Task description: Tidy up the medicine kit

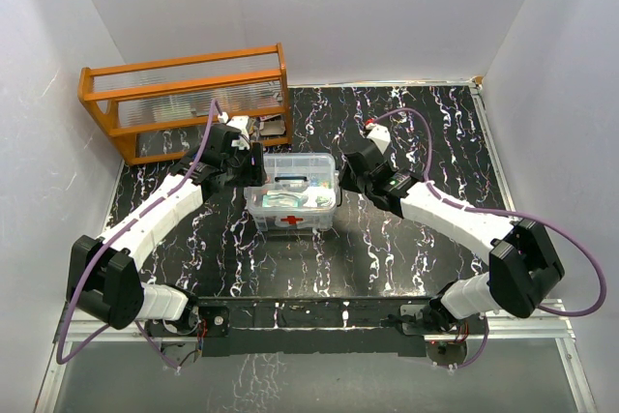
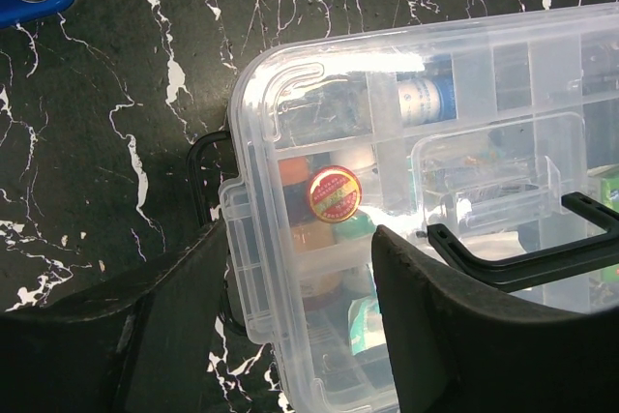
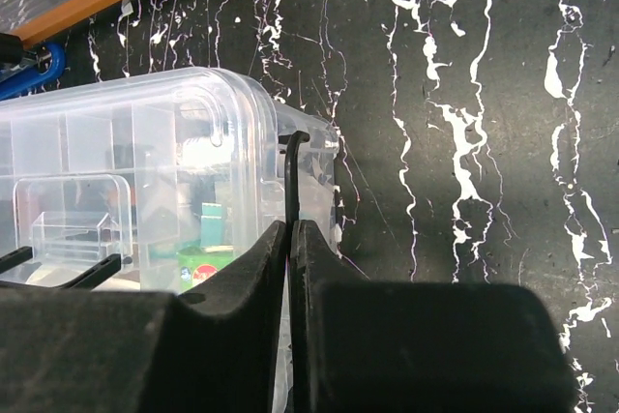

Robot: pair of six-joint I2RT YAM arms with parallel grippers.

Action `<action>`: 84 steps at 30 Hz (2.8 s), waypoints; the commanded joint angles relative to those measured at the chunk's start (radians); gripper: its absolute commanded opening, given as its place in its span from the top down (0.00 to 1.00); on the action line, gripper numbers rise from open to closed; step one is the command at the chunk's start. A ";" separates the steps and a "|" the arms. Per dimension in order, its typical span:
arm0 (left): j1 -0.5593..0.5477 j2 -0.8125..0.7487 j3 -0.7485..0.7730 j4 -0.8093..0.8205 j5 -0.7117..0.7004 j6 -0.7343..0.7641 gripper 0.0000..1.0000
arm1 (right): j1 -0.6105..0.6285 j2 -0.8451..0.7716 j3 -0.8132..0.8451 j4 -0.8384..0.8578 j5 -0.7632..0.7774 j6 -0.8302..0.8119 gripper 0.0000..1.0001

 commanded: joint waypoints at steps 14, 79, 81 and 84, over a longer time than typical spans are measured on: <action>-0.008 0.069 -0.020 -0.082 0.024 0.005 0.49 | 0.027 -0.040 -0.061 0.148 -0.197 0.181 0.87; -0.008 0.091 -0.016 -0.084 0.042 -0.008 0.59 | 0.028 -0.210 -0.313 0.570 -0.330 0.335 0.57; -0.008 0.091 -0.017 -0.085 0.041 -0.008 0.59 | 0.028 -0.198 -0.286 0.510 -0.312 0.326 0.59; -0.008 0.091 -0.018 -0.083 0.041 -0.008 0.59 | 0.028 -0.189 -0.243 0.430 -0.278 0.311 0.65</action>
